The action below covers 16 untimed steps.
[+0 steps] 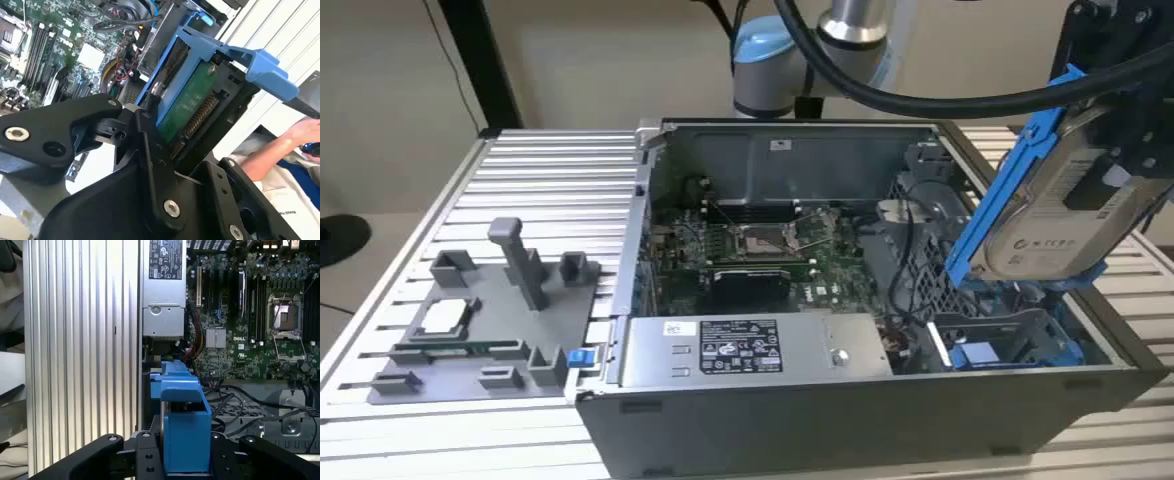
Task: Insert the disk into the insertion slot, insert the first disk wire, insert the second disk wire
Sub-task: 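Insert the disk into the insertion slot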
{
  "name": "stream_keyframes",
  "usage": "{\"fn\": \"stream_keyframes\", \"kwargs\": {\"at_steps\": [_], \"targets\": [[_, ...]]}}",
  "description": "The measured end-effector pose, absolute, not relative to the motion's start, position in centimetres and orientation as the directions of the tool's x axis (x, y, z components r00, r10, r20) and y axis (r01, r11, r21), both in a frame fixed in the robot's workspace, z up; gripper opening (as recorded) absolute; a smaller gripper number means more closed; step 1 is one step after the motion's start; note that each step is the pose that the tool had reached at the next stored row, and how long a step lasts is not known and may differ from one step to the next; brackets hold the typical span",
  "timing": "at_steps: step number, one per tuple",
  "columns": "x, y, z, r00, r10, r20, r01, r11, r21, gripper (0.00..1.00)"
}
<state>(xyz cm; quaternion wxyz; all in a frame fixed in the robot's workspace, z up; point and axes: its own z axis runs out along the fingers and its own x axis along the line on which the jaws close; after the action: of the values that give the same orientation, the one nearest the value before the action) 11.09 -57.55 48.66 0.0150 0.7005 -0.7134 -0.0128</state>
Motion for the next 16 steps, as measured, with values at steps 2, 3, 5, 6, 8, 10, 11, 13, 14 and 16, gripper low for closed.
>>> {"fn": "stream_keyframes", "kwargs": {"at_steps": [2, 3, 5, 6, 8, 10, 11, 13, 14, 16], "targets": [[11.09, -57.55, 48.66, -0.018, -1.0, 0.003, -0.999, 0.018, 0.039, 0.0], [11.09, -57.55, 48.66, -0.018, -1.0, 0.003, -0.999, 0.018, 0.039, 0.0], [11.09, -57.55, 48.66, -0.018, -1.0, 0.003, -0.999, 0.018, 0.039, 0.0], [11.09, -57.55, 48.66, -0.018, -1.0, 0.003, -0.999, 0.018, 0.039, 0.0], [11.09, -57.55, 48.66, -0.018, -1.0, 0.003, -0.999, 0.018, 0.039, 0.0], [11.09, -57.55, 48.59, -0.018, -1.0, 0.003, -0.999, 0.018, 0.039, 0.0], [11.09, -57.55, 48.54, -0.018, -1.0, 0.003, -0.999, 0.018, 0.039, 0.0], [11.09, -57.55, 48.39, -0.018, -1.0, 0.003, -0.999, 0.018, 0.039, 0.0], [11.11, -57.55, 48.31, -0.018, -1.0, 0.003, -0.999, 0.018, 0.039, 0.0], [11.27, -57.55, 48.13, -0.018, -1.0, 0.004, -0.999, 0.018, 0.039, 0.0]]}}
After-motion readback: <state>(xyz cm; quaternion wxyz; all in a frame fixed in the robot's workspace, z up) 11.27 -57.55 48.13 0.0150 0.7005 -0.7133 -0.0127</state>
